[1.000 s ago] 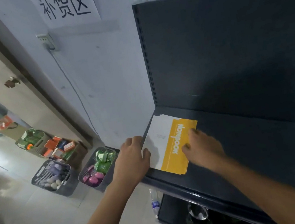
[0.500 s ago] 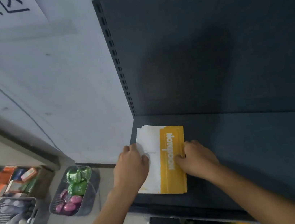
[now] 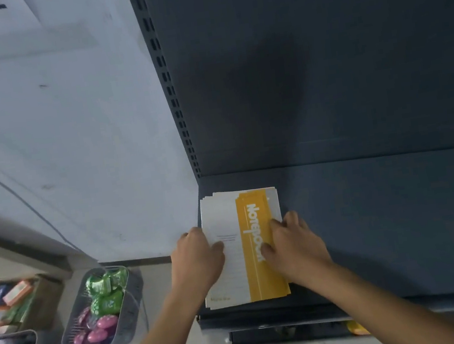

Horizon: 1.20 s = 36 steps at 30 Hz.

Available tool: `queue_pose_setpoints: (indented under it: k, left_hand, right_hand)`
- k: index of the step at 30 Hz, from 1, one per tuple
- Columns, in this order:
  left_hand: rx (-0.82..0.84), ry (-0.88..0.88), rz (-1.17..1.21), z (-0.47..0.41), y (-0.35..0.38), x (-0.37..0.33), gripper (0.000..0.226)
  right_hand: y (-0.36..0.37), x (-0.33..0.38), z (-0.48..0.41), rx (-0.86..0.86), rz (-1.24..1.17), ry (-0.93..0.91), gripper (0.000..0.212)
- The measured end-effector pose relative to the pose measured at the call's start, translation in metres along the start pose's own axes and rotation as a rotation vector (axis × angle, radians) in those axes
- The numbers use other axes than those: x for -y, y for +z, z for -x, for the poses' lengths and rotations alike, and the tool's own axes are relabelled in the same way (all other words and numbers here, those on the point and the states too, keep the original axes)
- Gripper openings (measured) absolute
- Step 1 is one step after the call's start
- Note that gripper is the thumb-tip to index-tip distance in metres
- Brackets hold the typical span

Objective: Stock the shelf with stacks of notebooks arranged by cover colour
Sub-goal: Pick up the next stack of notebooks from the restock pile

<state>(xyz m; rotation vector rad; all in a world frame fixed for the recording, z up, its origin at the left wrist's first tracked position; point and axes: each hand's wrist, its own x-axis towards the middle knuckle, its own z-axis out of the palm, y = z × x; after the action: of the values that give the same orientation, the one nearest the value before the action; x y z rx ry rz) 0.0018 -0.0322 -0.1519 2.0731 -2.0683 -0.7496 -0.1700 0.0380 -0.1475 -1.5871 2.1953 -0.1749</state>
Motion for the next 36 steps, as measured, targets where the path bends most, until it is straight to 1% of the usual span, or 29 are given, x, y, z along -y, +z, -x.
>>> queue_pose_setpoints:
  k: [7, 11, 16, 19, 22, 25, 27, 29, 31, 32, 34, 36]
  left_hand:
    - [-0.016, 0.001, 0.021, -0.001, -0.01, 0.008, 0.02]
    - [-0.001, 0.003, 0.062, 0.001, -0.011, 0.009, 0.021]
    - [0.066, -0.003, 0.069, 0.004, -0.008, 0.009, 0.021]
    - [0.064, 0.039, 0.086, 0.009, -0.01, 0.005, 0.025]
    - [0.057, 0.093, 0.205, 0.012, -0.015, 0.0, 0.026]
    - [0.11, 0.121, 0.331, 0.012, -0.021, -0.005, 0.022]
    - [0.154, 0.129, 0.406, 0.011, -0.02, -0.009, 0.025]
    - [0.179, 0.154, 0.423, 0.01, -0.015, -0.014, 0.025]
    - [0.185, 0.221, 0.329, 0.008, -0.009, -0.022, 0.025]
    - [0.178, 0.259, 0.258, 0.007, -0.006, -0.027, 0.026]
    - [0.143, 0.32, 0.141, 0.008, -0.001, -0.04, 0.026]
    - [0.106, 0.384, 0.093, 0.013, 0.003, -0.056, 0.024]
  right_hand:
    - [0.0, 0.001, 0.005, 0.015, 0.0, 0.025, 0.03]
    - [0.003, 0.001, 0.003, 0.042, -0.069, 0.073, 0.03]
    - [0.007, 0.003, -0.004, 0.075, -0.352, 0.152, 0.045]
    - [0.008, 0.002, -0.008, 0.082, -0.437, 0.181, 0.047]
    - [0.006, 0.0, -0.01, 0.078, -0.481, 0.199, 0.049]
    - [-0.001, 0.0, -0.01, 0.055, -0.573, 0.234, 0.06]
    - [-0.009, 0.001, -0.007, 0.027, -0.665, 0.23, 0.055]
    - [-0.02, -0.002, -0.004, -0.025, -0.684, 0.224, 0.04]
    - [-0.029, -0.008, 0.002, -0.062, -0.614, 0.226, 0.027]
    - [-0.034, -0.013, 0.005, -0.071, -0.563, 0.228, 0.024]
    - [-0.044, -0.023, 0.015, -0.087, -0.484, 0.25, 0.025]
    - [-0.055, -0.036, 0.029, -0.105, -0.476, 0.286, 0.027]
